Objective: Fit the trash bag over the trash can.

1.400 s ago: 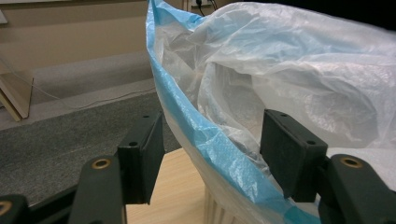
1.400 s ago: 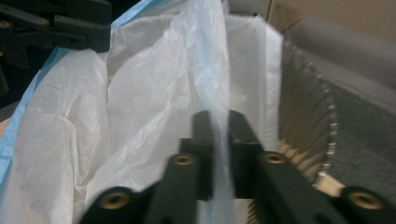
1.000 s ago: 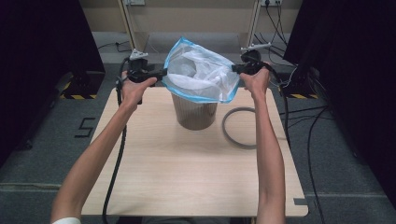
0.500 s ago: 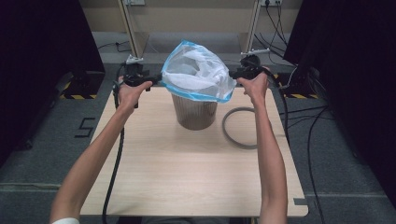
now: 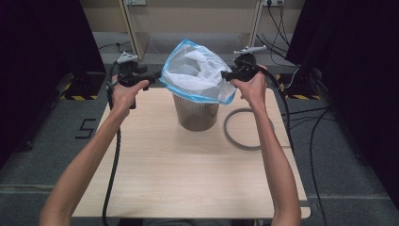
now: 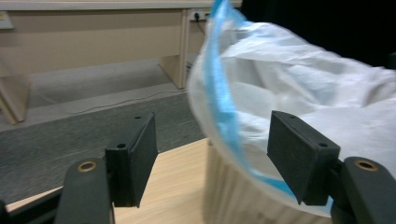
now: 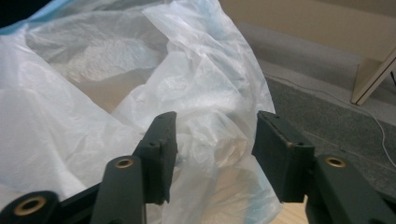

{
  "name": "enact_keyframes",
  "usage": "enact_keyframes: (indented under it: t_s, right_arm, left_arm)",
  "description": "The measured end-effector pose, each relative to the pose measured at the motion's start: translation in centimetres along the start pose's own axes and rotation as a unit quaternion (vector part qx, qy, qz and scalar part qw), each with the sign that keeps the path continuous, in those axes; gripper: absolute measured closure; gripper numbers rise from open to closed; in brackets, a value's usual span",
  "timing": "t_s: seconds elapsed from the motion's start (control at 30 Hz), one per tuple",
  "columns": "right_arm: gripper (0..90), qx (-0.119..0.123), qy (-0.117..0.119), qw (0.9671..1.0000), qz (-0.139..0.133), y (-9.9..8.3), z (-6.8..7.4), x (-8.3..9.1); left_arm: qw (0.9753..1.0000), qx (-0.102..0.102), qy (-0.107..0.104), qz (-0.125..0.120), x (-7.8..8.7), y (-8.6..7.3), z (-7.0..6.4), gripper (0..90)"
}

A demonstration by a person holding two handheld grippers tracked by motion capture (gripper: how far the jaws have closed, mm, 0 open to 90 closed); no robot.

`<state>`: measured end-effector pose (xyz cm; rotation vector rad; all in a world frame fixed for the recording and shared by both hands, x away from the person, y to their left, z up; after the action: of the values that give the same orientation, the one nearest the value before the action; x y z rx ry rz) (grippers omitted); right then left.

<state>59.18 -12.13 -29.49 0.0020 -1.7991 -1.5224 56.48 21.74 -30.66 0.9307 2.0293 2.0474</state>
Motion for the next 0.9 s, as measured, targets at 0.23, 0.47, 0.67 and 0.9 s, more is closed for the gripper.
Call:
enact_keyframes:
  t_s: [0.23,0.47,0.67,0.9]
  right_arm:
    - [63.2,0.010,0.013,0.9999,-0.002,-0.2,0.4,-0.4]
    - [60.8,0.014,0.015,0.9998,-0.007,-0.6,1.4,0.3]
    - [56.8,0.036,0.029,0.9987,-0.022,-1.0,2.9,1.0]
    - [53.5,0.014,0.021,0.9989,-0.039,-0.3,2.2,1.2]
  left_arm:
    - [0.9998,-0.009,-0.012,0.008,-0.8,-0.2,-1.5,31.3]
    - [0.9996,-0.017,0.001,0.023,-1.7,-0.4,-1.0,36.6]
    - [0.9997,0.011,0.015,0.016,-1.9,-0.1,0.5,37.2]
    - [1.0000,-0.002,-0.003,0.009,-0.7,0.1,-1.2,33.3]
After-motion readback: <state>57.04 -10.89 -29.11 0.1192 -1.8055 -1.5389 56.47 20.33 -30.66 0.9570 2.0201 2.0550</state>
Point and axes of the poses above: each handheld gripper's, and its own axes: x roughly backward along the jaws, y roughly out of its top, z roughly to its left, the point moved 3 cm from there along -x, roughly forward along the jaws, and after that the axes turned 1 degree about -x, right-handed, at the moved point
